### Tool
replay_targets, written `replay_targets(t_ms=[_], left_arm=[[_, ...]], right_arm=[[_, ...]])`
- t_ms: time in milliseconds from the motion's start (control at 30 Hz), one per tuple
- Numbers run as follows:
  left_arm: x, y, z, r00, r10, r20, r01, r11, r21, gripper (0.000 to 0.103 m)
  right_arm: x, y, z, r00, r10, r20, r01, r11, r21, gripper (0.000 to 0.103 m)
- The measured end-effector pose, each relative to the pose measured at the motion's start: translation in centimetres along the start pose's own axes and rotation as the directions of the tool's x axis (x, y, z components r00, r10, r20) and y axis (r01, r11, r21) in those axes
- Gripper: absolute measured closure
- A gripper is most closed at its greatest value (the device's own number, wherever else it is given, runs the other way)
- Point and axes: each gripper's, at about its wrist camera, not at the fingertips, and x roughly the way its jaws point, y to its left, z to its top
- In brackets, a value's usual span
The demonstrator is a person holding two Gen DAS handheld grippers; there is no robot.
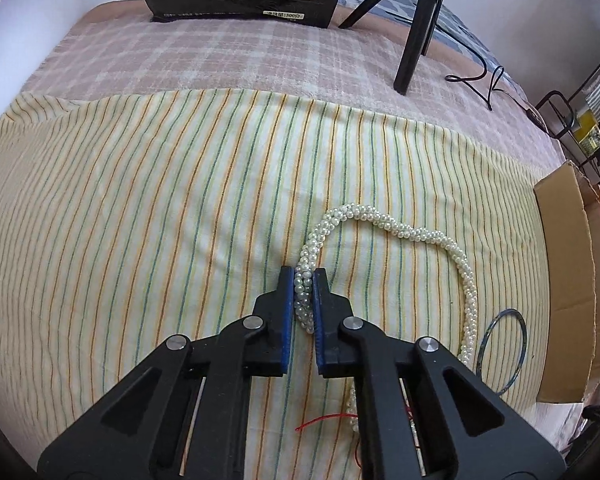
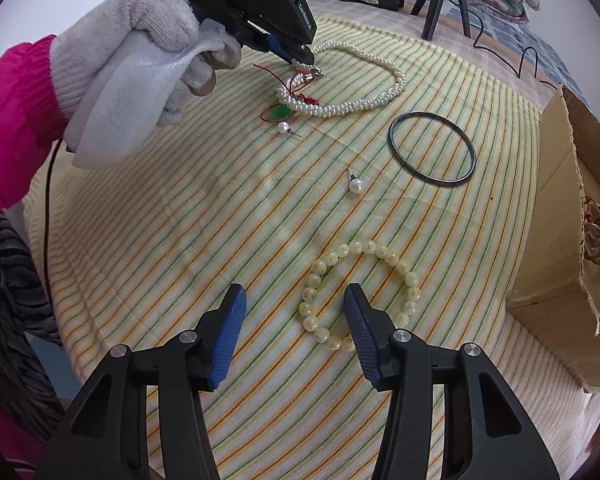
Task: Organize jewelry
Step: 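Grasp and lift the pearl necklace with left gripper while right gripper grasps the bead bracelet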
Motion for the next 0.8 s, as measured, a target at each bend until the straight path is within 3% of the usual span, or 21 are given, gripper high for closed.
replay_targets(t_ms=[167, 233, 333, 800], left_arm=[[-0.1, 0.3, 0.3, 1.0, -0.023, -0.002, 0.022, 0.999, -0.025, 0.097], [-0.2, 0.3, 0.3, 1.0, -0.028, -0.002, 0.028, 0.999, -0.032, 0.097], [-0.6, 0.3, 0.3, 0.999, -0.037, 0.003, 0.037, 0.999, -0.038, 0.097], [-6.3, -0.2, 0.8, 0.982, -0.16, 0.1, 0.165, 0.986, -0.037, 0.097]], right_arm=[[0.4, 0.6, 0.0, 0.999, -0.038, -0.003, 0.038, 0.999, -0.032, 0.059], [0.3, 0.6, 0.0, 0.999, -0.041, 0.002, 0.041, 0.999, -0.033, 0.078], [0.1, 0.3, -0.1, 0.999, -0.033, 0.01, 0.034, 0.999, -0.025, 0.094], [-2.0, 0.3, 0.8, 0.996, -0.039, 0.077, 0.038, 0.999, 0.011, 0.097]])
